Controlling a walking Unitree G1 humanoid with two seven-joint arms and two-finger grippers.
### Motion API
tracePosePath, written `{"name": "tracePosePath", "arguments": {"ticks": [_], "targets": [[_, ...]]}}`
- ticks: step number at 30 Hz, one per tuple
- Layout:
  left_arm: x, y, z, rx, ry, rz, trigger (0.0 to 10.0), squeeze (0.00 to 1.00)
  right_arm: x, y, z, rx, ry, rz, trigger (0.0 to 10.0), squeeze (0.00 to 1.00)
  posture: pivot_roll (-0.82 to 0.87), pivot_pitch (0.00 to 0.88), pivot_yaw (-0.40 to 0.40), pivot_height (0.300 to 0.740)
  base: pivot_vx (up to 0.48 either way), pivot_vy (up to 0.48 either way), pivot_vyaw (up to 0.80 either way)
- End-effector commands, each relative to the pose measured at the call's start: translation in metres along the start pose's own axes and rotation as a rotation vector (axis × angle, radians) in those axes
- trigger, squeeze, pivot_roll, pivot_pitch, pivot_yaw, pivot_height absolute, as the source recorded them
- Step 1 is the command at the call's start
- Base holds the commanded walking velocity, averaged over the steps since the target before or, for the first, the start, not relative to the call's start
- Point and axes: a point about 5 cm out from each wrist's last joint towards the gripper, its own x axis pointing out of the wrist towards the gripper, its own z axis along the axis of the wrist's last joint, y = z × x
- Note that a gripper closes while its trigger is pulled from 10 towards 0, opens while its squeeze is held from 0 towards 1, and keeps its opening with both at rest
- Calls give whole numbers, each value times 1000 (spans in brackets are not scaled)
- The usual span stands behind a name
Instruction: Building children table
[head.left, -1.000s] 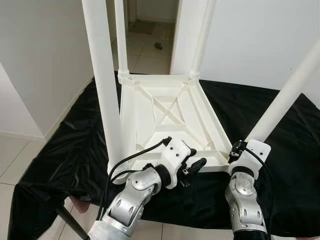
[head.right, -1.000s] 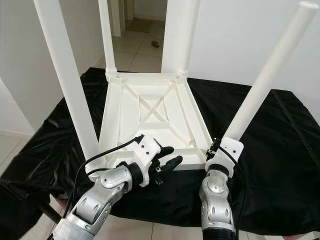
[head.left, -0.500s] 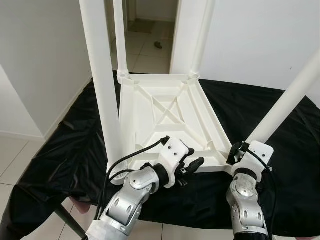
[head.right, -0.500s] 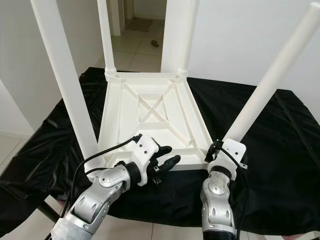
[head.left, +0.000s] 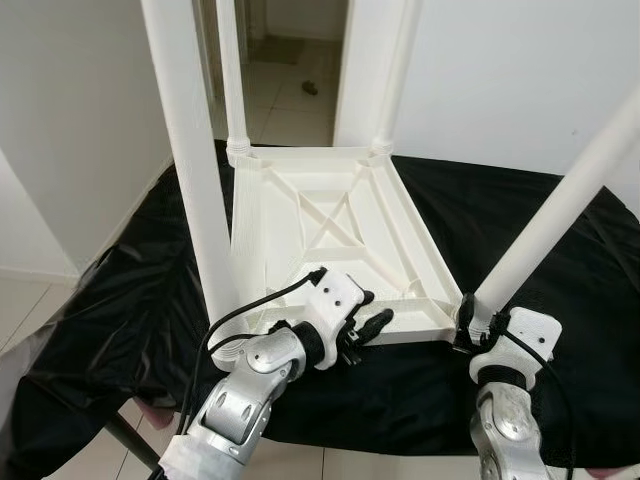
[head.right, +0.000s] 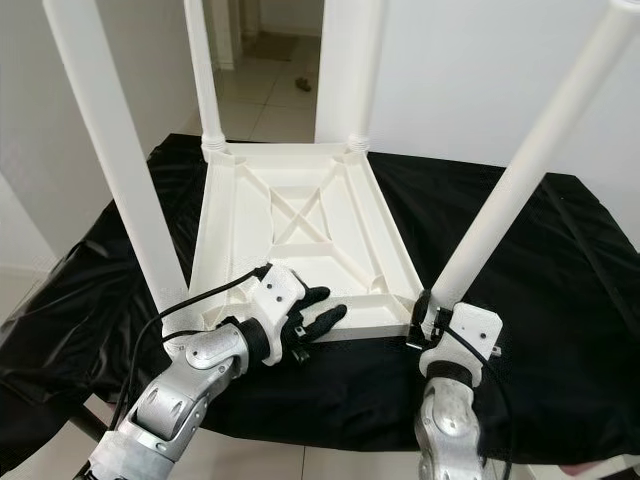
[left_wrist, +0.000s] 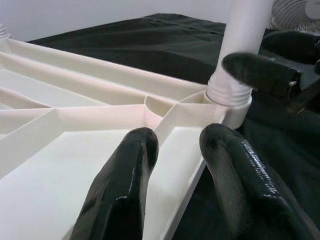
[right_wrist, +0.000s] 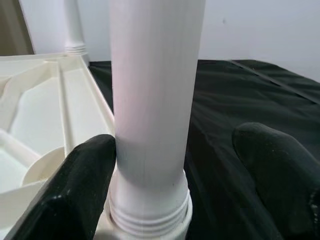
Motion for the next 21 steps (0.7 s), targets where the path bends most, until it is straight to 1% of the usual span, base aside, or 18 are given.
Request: {"name": "tracePosePath", "arguments": {"ticks": [1, 2, 6, 7, 8, 9, 11, 12, 13, 14, 15, 16, 17, 21], "targets": [[-2, 3, -4, 12, 15, -21, 10000, 0, -5, -8, 0, -15, -1, -9, 10000, 0, -55, 33, 7, 740, 0, 0, 0], [-3, 4, -7, 23, 31, -26, 10000, 0, -9, -12, -2, -25, 6, 1, 10000, 0, -58, 35, 10, 740, 0, 0, 0], [-5, 6, -11, 40, 51, -32, 10000, 0, -14, -16, -4, -37, 16, 15, 10000, 0, -64, 40, 16, 740, 0, 0, 0], [-6, 8, -14, 50, 65, -33, 10000, 0, -17, -19, -6, -35, 31, 26, 10000, 0, -69, 45, 21, 740, 0, 0, 0], [-7, 10, -16, 59, 76, -32, 10000, 0, -20, -20, -9, -13, 58, 60, 10000, 0, -74, 48, 23, 740, 0, 0, 0], [-7, 10, -16, 59, 76, -32, 10000, 0, -20, -20, -9, -13, 58, 60, 10000, 0, -74, 48, 23, 740, 0, 0, 0], [-9, 13, -20, 75, 96, -29, 10000, 0, -24, -17, -14, 63, 109, 151, 10000, 0, -80, 51, 28, 740, 0, 0, 0], [-9, 13, -20, 75, 96, -29, 10000, 0, -24, -17, -14, 63, 109, 151, 10000, 0, -80, 51, 28, 740, 0, 0, 0], [-10, 14, -21, 78, 99, -28, 10000, 0, -24, -15, -14, 88, 121, 185, 10000, 0, -80, 51, 28, 740, 0, 0, 0], [-10, 16, -21, 82, 103, -26, 10000, 0, -25, -14, -13, 93, 122, 213, 10000, 0, -80, 51, 28, 740, 0, 0, 0], [-11, 17, -23, 104, 116, -30, 10000, 0, -26, -9, -11, 108, 121, 261, 10000, 0, -85, 56, 30, 740, 0, 0, 0], [-11, 17, -23, 104, 116, -30, 10000, 0, -26, -9, -11, 108, 121, 261, 10000, 0, -85, 56, 30, 740, 0, 0, 0], [-13, 17, -25, 131, 133, -40, 10000, 0, -28, -5, -9, 122, 121, 301, 10000, 0, -85, 55, 29, 740, 0, 0, 0], [-14, 17, -26, 131, 132, -51, 10000, 0, -25, -6, -8, 117, 115, 300, 10000, 0, -82, 54, 27, 740, 0, 0, 0]]}}
